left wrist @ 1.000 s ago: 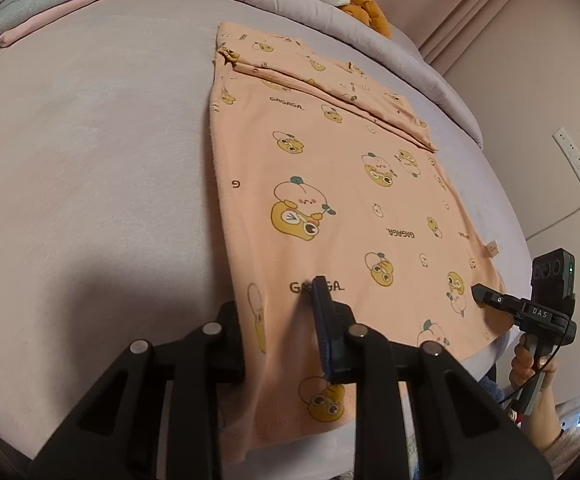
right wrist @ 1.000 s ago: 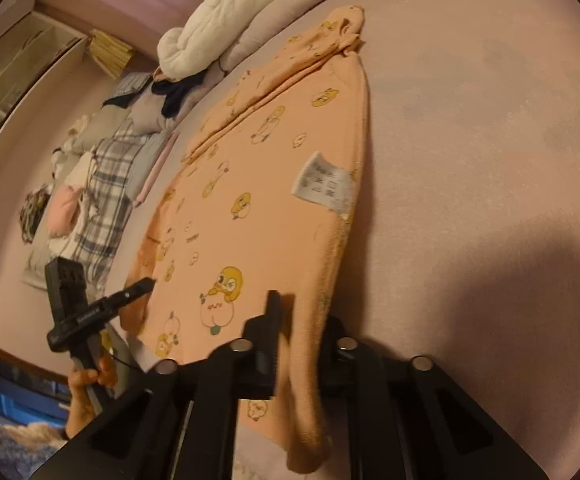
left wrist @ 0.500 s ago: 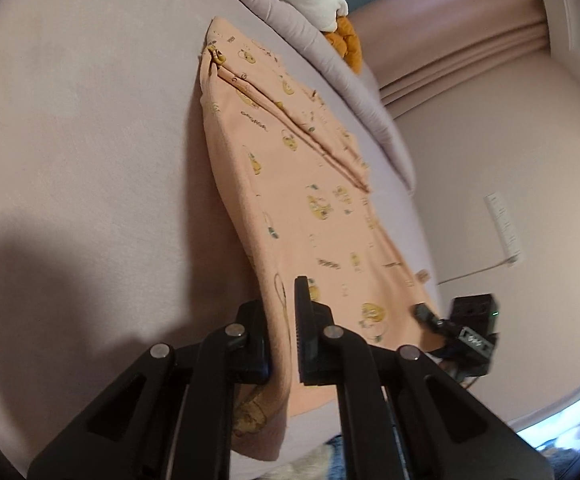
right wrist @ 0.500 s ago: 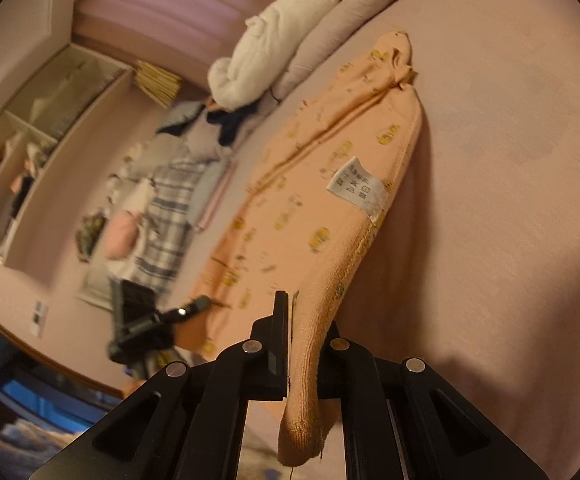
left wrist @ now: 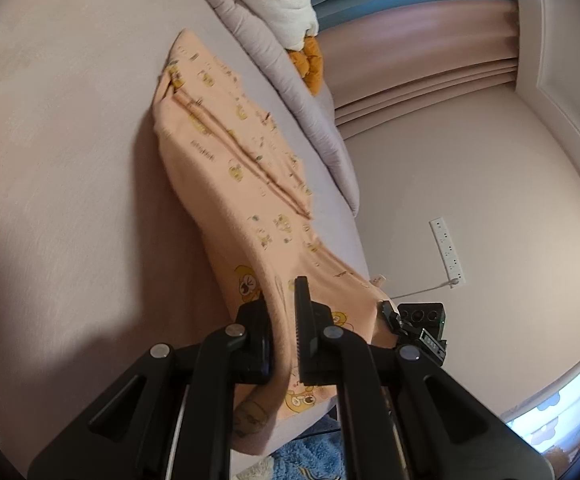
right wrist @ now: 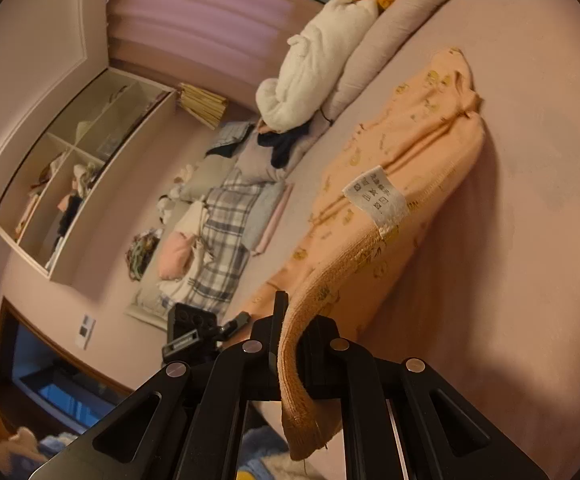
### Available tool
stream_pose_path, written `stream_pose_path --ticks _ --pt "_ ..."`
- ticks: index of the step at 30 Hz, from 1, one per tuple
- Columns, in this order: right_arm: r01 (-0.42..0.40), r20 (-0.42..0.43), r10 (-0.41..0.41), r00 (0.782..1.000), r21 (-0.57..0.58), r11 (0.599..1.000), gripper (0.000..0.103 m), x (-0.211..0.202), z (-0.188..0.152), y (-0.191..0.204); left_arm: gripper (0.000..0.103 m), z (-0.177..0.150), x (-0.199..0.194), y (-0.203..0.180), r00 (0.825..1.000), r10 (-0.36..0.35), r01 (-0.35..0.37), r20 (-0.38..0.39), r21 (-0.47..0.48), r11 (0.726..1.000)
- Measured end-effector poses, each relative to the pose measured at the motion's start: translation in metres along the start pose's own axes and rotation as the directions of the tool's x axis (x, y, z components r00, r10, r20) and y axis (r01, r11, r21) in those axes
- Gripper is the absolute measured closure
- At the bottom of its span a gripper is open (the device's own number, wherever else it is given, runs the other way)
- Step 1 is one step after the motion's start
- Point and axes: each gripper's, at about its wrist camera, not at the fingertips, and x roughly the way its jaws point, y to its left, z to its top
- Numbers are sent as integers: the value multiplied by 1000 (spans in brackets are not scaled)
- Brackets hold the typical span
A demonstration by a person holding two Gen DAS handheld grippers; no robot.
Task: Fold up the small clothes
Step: 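Grasp the shirt hem with the left tool while the right tool grasps the labelled hem, then lift the hem toward the collar with the right tool while the left tool opens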
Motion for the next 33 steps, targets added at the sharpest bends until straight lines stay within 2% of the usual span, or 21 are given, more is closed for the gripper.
stream_pose_path --ticks 4,7,11,16,26,33 --pt "-19 21 19 1000 -18 1000 94 3 13 6 97 14 0 -7 999 -48 48 10 7 999" --pt "0 39 1 999 -34 999 94 6 25 8 97 28 3 -9 996 -86 86 23 -2 996" --pt "5 66 -2 998 -33 999 94 10 43 5 97 50 15 -7 987 -148 149 60 -10 989" --pt "32 95 -28 995 -37 999 94 19 71 0 98 82 35 1 978 -187 192 96 -51 980" --pt "94 147 -95 985 15 995 94 46 135 -28 97 152 52 20 948 -193 225 252 -106 968" --pt "198 132 -211 969 107 974 94 74 178 -74 98 202 71 42 956 -109 151 274 -138 979"
